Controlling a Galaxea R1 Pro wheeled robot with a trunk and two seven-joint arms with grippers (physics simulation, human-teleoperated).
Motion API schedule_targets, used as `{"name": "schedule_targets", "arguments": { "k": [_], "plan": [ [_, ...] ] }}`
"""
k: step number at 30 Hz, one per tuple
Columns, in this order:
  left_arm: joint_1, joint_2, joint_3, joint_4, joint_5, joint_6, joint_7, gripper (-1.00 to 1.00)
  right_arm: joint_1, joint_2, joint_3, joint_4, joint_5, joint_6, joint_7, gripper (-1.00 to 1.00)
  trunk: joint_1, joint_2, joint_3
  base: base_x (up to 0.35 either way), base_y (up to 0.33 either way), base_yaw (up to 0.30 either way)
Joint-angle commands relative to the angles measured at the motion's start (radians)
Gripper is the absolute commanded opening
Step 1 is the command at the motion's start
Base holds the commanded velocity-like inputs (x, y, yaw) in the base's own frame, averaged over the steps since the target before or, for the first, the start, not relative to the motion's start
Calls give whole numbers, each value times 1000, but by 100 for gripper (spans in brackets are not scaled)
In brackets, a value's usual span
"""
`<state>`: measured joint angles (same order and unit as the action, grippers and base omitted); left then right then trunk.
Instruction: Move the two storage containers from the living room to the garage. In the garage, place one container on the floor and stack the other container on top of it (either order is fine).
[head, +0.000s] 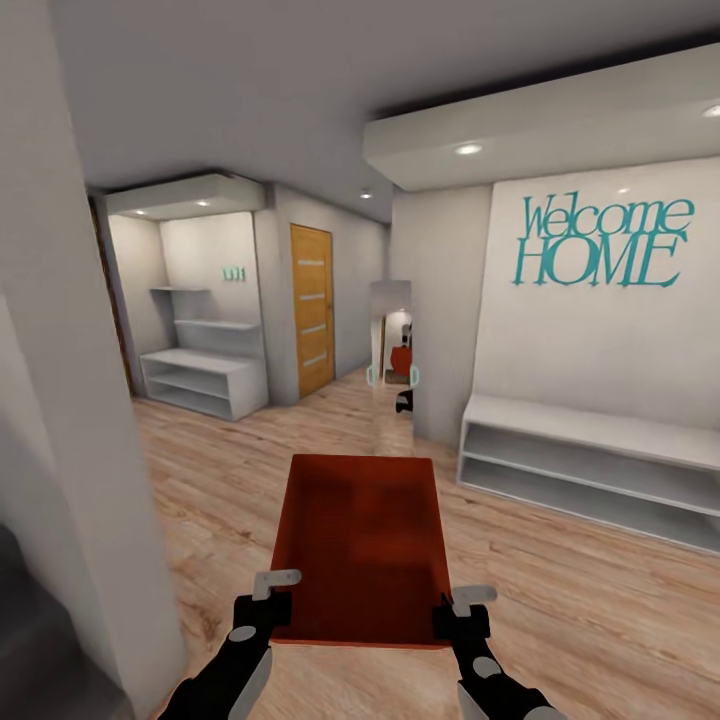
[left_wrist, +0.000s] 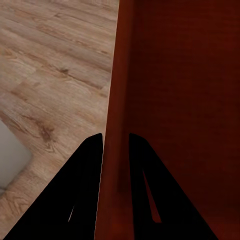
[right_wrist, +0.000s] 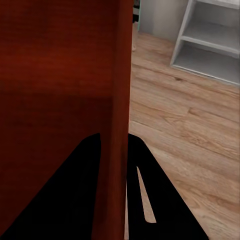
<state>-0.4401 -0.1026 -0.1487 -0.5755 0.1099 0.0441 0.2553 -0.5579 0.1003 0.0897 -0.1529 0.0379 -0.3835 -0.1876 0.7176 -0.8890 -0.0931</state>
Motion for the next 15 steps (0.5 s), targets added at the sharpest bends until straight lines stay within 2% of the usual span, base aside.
{"name": "schedule_targets", "arguments": {
  "k": [1, 15],
  "plan": [
    [0, 6, -6, 10, 14, 5, 38, -100, -2, -1, -27, -2, -1, -43, -15, -100, 1, -1, -1, 321, 0, 0],
    [0, 6, -6, 11, 14, 5, 38, -100, -2, -1, -27, -2, 0, -44, -15, -100, 1, -1, -1, 321, 0, 0]
  ]
}}
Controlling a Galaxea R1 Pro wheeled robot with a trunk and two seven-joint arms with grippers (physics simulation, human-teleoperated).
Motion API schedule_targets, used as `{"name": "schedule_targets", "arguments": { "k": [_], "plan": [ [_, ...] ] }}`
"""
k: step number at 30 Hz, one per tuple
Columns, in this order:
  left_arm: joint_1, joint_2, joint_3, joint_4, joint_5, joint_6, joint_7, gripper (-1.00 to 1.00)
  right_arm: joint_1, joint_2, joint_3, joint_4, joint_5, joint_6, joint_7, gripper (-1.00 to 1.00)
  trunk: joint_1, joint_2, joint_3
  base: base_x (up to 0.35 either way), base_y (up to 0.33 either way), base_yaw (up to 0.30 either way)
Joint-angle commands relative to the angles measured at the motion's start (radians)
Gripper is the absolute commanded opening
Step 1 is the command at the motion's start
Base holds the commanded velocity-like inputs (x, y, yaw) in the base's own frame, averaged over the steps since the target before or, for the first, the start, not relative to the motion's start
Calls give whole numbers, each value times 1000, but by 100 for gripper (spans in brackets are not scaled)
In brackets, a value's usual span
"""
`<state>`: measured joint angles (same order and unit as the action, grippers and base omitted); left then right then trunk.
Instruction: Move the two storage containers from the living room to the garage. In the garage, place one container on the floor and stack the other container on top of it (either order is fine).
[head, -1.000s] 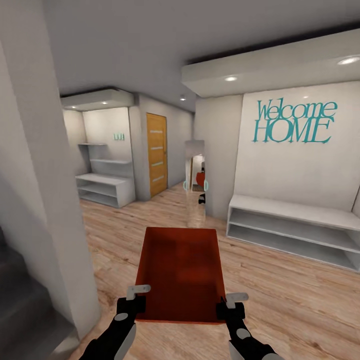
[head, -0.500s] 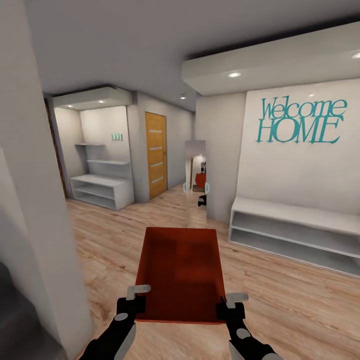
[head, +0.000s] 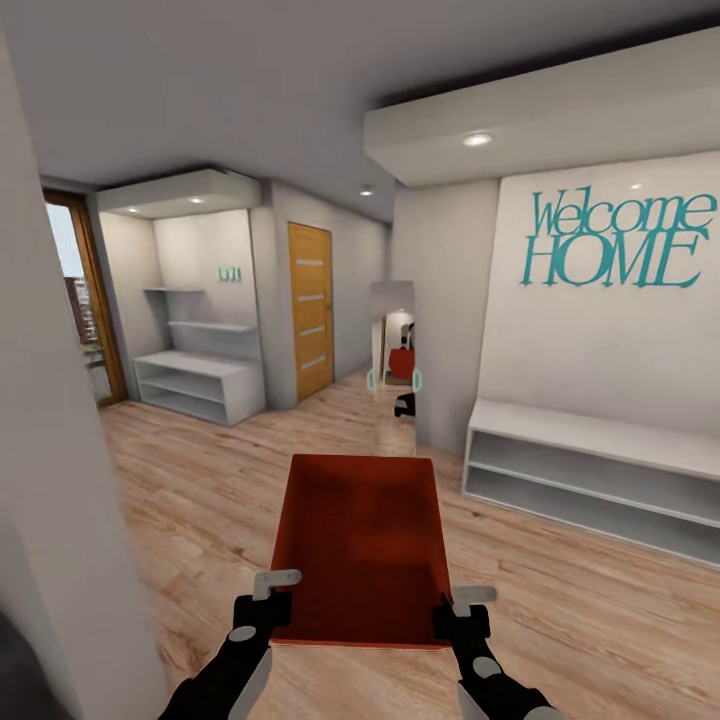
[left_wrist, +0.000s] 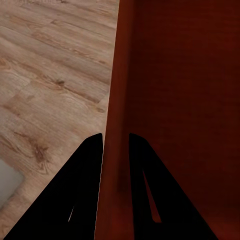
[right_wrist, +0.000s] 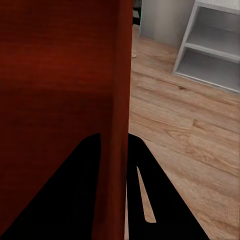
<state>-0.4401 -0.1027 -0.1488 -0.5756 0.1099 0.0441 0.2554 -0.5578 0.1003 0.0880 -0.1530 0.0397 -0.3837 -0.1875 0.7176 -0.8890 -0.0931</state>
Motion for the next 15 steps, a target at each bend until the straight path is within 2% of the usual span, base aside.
{"name": "schedule_targets", "arguments": {
  "k": [1, 15],
  "plan": [
    [0, 7, -6, 11, 14, 5, 38, -100, -2, -1, -25, -2, -1, -44, -15, -100, 1, -1, -1, 321, 0, 0],
    [0, 6, -6, 19, 17, 5, 38, -100, -2, -1, -25, -2, 4, -44, -15, -100, 1, -1, -1, 321, 0, 0]
  ]
}}
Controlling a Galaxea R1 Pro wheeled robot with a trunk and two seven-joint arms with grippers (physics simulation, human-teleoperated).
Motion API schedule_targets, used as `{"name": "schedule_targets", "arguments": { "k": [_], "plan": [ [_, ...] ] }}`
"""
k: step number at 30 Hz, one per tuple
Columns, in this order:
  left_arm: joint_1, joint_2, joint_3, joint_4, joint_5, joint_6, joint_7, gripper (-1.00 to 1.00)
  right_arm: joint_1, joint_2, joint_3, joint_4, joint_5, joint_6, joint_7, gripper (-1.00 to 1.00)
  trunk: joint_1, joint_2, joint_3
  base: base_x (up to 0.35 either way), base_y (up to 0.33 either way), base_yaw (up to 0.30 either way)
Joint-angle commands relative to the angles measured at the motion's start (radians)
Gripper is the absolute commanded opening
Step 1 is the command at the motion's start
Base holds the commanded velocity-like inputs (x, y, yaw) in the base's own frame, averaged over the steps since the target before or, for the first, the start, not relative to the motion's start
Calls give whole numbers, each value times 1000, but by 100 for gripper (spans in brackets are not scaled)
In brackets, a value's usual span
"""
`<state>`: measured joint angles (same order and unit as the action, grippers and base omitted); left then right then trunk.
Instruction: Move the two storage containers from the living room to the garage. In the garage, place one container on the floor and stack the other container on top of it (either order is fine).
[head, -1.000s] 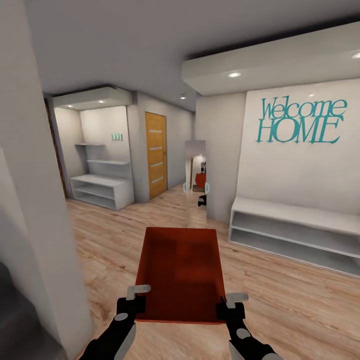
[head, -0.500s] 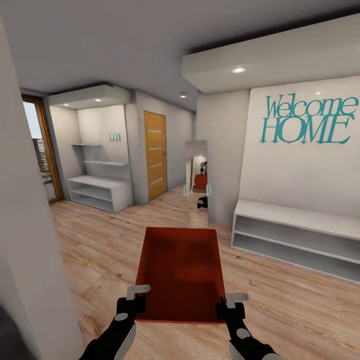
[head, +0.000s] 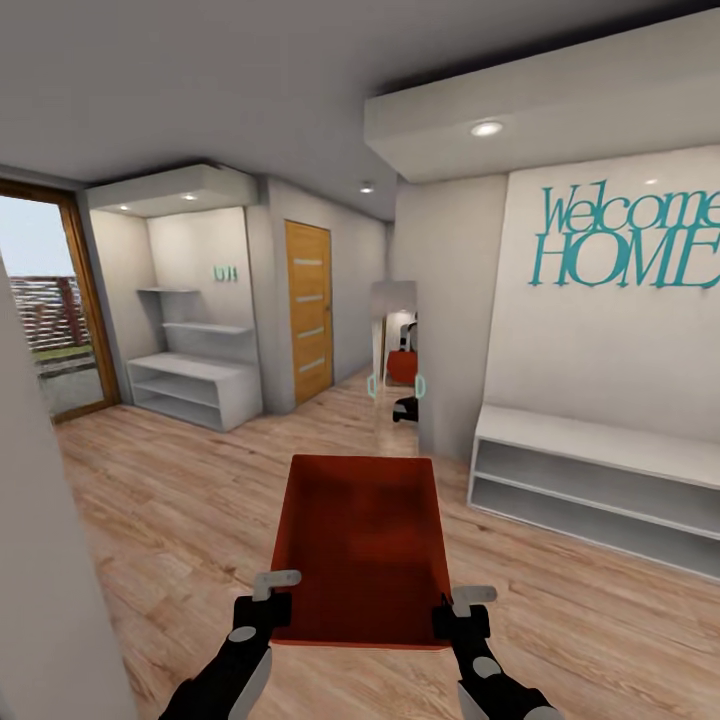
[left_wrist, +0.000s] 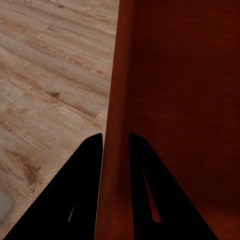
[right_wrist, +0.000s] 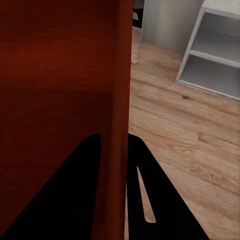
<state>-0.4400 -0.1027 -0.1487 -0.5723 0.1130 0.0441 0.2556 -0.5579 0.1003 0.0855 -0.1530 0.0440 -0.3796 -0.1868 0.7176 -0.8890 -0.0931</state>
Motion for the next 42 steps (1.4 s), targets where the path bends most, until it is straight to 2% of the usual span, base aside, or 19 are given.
{"name": "schedule_targets", "arguments": {
  "k": [1, 34, 42],
  "plan": [
    [0, 6, -6, 16, 14, 5, 37, -100, -2, -1, -23, -2, 0, -48, -15, -100, 1, -1, -1, 321, 0, 0],
    [0, 6, -6, 13, 11, 5, 37, -100, -2, -4, -23, -2, -5, -48, -14, -100, 1, -1, -1, 321, 0, 0],
    [0, 6, -6, 14, 11, 5, 37, -100, -2, -4, -23, -2, -4, -48, -14, -100, 1, -1, 0, 321, 0, 140]
  ]
}}
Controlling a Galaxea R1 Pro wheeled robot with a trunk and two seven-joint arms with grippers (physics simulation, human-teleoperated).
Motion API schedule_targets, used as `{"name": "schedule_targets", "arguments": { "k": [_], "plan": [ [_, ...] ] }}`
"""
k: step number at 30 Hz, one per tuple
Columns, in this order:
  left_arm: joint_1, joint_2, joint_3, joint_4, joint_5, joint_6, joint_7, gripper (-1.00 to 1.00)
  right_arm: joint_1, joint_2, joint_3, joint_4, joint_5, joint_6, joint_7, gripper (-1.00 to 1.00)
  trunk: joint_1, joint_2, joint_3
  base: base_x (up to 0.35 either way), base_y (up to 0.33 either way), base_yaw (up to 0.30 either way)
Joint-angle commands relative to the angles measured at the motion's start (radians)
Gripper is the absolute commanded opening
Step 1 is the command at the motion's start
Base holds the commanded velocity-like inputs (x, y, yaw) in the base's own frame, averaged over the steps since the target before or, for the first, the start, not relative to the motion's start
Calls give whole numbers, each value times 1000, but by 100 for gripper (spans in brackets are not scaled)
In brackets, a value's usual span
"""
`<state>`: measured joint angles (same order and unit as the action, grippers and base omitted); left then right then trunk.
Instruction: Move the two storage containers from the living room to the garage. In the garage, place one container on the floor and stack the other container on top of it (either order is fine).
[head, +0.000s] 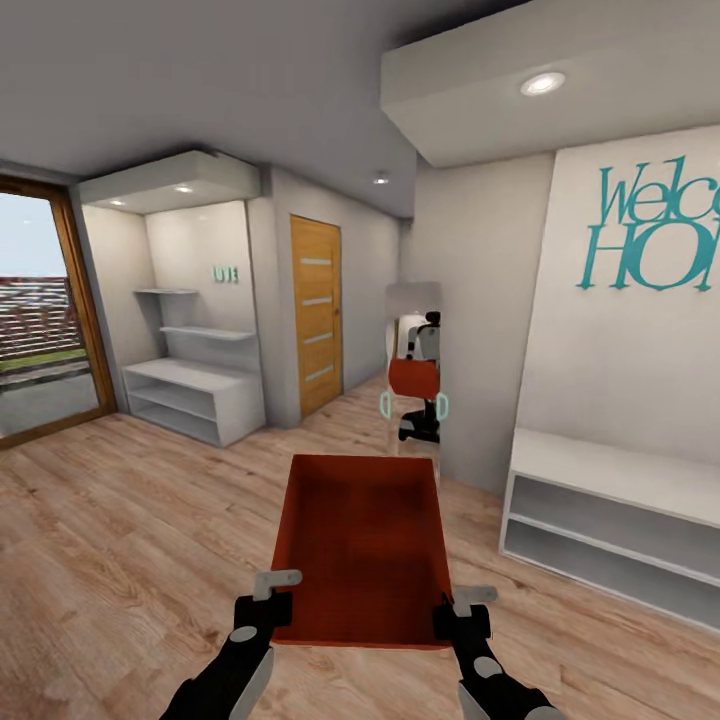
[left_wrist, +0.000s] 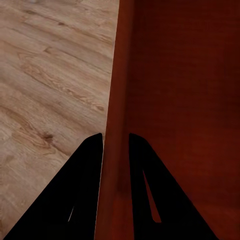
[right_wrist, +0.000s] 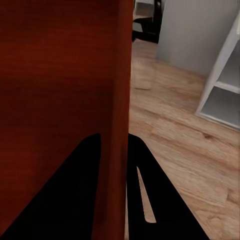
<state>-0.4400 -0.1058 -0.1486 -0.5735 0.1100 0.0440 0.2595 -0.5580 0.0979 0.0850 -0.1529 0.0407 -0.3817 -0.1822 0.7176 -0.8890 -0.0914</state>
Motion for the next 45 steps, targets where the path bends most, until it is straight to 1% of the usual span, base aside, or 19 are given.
{"name": "schedule_targets", "arguments": {
  "k": [1, 29, 36, 45],
  "plan": [
    [0, 9, -6, 16, 14, 5, 33, -100, -2, -1, -22, -2, -1, -46, -19, -100, 1, -1, -1, 321, 0, 36],
    [0, 9, -6, 16, 14, 5, 33, -100, -2, 2, -22, -2, 1, -46, -19, -100, 1, -1, -1, 321, 0, 7],
    [0, 10, -6, 14, 14, 5, 33, -100, -2, 2, -22, -2, 8, -47, -19, -100, 1, -1, -1, 321, 0, 220],
    [0, 11, -6, 12, 14, 5, 33, -100, -2, 2, -22, -2, 6, -48, -19, -100, 1, -1, -1, 321, 0, 277]
  ]
}}
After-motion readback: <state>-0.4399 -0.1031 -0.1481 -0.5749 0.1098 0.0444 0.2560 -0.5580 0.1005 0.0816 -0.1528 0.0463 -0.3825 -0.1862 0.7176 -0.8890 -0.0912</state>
